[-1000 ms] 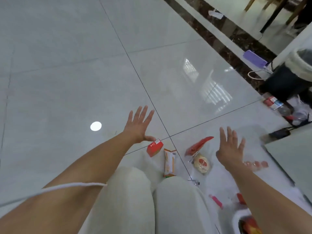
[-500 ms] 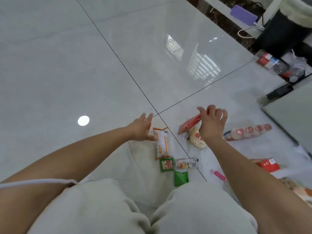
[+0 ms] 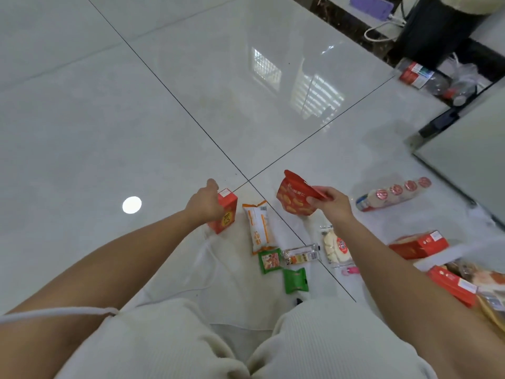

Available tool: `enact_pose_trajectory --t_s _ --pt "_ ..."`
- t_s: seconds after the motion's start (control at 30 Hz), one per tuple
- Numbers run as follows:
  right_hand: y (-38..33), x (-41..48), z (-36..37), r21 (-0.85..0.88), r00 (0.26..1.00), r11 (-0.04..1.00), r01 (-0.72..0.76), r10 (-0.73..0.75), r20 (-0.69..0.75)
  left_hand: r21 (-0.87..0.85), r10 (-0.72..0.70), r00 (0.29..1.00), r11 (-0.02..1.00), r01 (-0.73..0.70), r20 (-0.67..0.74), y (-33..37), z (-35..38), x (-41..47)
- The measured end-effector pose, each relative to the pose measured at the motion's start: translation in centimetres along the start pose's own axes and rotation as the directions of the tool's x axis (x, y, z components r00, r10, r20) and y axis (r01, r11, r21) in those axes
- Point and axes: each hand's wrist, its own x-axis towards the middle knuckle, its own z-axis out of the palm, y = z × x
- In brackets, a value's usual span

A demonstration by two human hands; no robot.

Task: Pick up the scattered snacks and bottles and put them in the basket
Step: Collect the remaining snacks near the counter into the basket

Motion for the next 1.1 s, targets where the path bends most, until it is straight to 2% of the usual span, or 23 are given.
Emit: enact_pose_trajectory --t_s 0.1,0.2,0.3,0.4,0.53,0.63,0.7,0.8,0.87,0.93,1.0,1.1 --pt "0.0 -0.2 0.7 -0.099 0.994 0.994 -0.037 0.047 0.099 -0.367 -0.091 0.996 0.927 0.082 -0.007 0.5 -1.8 0.9" --pt "0.4 -0.4 1.2 -0.014 1.000 1.000 -0.027 0.027 0.004 -0.573 -0.045 0.999 0.818 0.053 0.029 1.7 -2.7 1.0" --pt "0.3 -1.5 -0.1 0.146 0.981 0.986 -0.085 0.109 -0.160 -0.653 0.013 1.000 0.757 0.007 0.026 4.5 -2.7 1.0" --pt "-0.4 -3.1 -4.1 0.431 0.954 0.898 -0.089 0.201 -0.222 -0.741 0.092 0.993 0.671 -0.012 0.067 9.1 -1.9 0.7" --pt "-0.5 -6.7 -13.0 0.634 0.922 0.772 0.044 0.213 -0.323 -0.783 0.325 0.931 0.617 -0.077 0.164 17.4 1.6 -1.0" --pt "1.3 -10.6 -20.7 0.765 0.881 0.612 0.200 0.230 -0.414 -0.770 0.470 0.843 0.629 -0.111 0.262 24.1 5.7 -3.6" --pt "3.1 -13.7 -24.9 0.776 0.804 0.553 0.304 0.288 -0.520 -0.764 0.538 0.773 0.636 -0.110 0.336 27.9 8.8 -5.9" --pt "7.0 -18.3 -29.5 0.734 0.626 0.565 0.378 0.428 -0.652 -0.723 0.611 0.657 0.676 -0.142 0.442 32.1 13.4 -9.0" --pt "10.0 -21.0 -31.3 0.726 0.522 0.615 0.309 0.528 -0.670 -0.677 0.641 0.581 0.709 -0.197 0.501 34.3 15.8 -10.7" --pt "12.8 -22.9 -32.3 0.717 0.479 0.678 0.162 0.581 -0.658 -0.647 0.650 0.538 0.726 -0.231 0.538 36.1 17.6 -12.1" --pt "15.6 -24.0 -32.5 0.704 0.423 0.711 0.013 0.634 -0.648 -0.615 0.652 0.517 0.740 -0.274 0.555 37.2 19.3 -13.2" --pt "18.4 -24.6 -31.9 0.646 0.315 0.760 -0.073 0.632 -0.708 -0.568 0.643 0.522 0.757 -0.322 0.561 38.1 21.9 -14.4"
